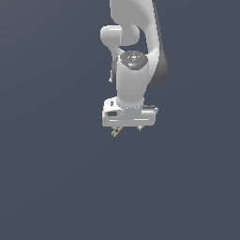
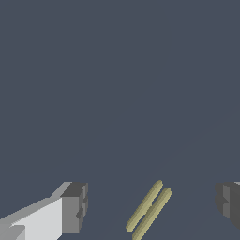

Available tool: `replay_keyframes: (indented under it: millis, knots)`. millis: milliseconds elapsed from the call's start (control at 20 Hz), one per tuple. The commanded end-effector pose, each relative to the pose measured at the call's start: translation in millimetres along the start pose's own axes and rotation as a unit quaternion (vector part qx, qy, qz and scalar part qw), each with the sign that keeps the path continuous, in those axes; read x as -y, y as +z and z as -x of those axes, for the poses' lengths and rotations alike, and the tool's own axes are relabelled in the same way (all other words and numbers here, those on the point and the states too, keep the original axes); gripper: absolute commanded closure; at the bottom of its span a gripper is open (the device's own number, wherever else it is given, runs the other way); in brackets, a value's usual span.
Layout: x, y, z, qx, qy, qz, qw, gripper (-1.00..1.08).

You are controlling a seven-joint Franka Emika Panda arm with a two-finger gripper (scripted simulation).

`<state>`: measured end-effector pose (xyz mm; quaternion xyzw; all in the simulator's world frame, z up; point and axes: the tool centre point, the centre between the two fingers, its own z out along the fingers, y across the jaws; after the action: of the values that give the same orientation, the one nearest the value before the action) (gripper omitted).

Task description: Pick up the object and move it to a goal position.

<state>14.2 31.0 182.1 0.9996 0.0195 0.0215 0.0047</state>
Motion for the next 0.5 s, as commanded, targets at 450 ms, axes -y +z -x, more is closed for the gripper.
replay_keyframes:
  millis: [450]
  knots:
    - [-26.3, -5.1, 2.6, 0.002, -0.005, 0.010, 0.9999, -0.92]
